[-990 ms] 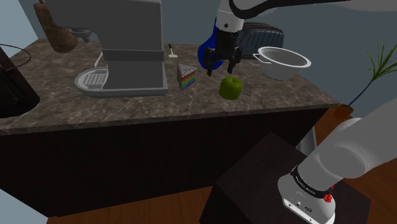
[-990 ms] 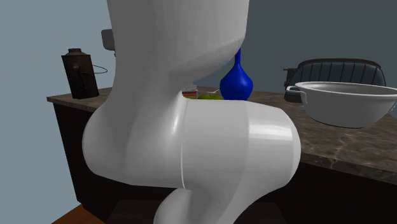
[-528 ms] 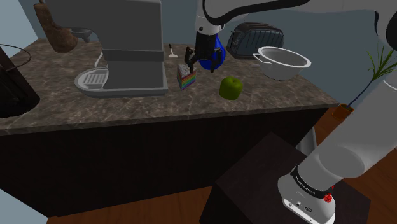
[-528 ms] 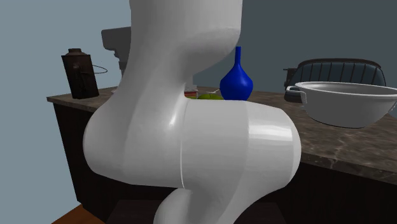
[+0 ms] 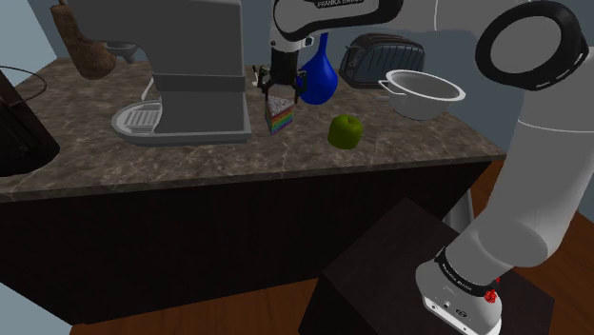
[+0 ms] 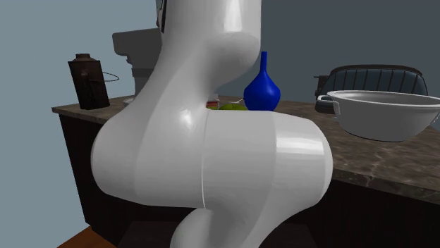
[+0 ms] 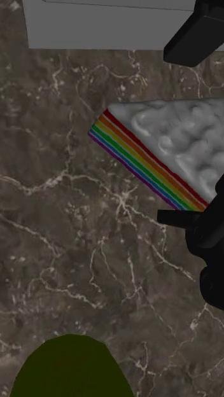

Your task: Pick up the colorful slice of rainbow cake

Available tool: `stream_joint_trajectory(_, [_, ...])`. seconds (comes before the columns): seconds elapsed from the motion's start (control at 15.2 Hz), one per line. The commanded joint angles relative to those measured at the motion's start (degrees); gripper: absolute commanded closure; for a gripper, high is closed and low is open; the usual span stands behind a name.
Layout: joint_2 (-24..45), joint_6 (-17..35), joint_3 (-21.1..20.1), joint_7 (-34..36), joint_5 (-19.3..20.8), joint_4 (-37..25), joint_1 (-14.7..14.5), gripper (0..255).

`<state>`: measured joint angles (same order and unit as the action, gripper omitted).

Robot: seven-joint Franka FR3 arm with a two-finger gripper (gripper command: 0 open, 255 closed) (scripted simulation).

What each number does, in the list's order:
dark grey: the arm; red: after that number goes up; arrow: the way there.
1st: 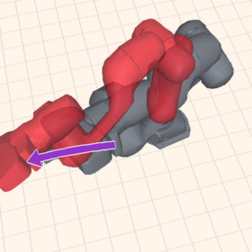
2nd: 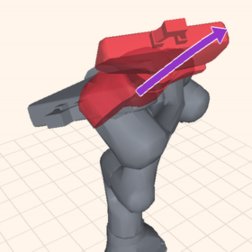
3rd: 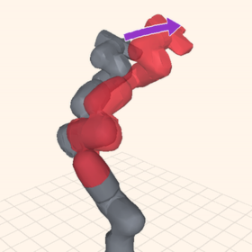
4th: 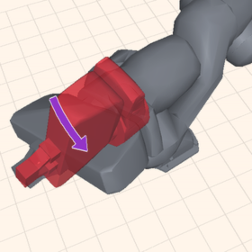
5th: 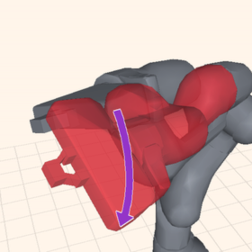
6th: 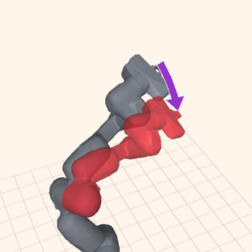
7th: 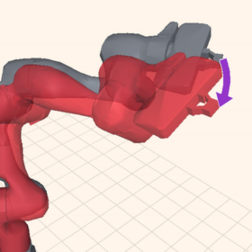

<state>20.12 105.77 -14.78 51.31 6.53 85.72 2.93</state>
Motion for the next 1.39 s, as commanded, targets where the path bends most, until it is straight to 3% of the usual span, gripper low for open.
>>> stream_joint_trajectory(0.0, [4.34, -0.30, 0.73, 2.67, 1.02, -4.86, -0.71, 0])
stream_joint_trajectory(0.66, [5.15, 5.12, 0.96, 3.05, 1.34, -0.21, -0.59, 0])
stream_joint_trajectory(0.73, [5.21, 5.06, 0.96, 3.09, 1.36, -0.32, -0.63, 255])
stream_joint_trajectory(1.32, [5.15, 5.12, 0.96, 3.05, 1.34, -0.21, -0.59, 255])
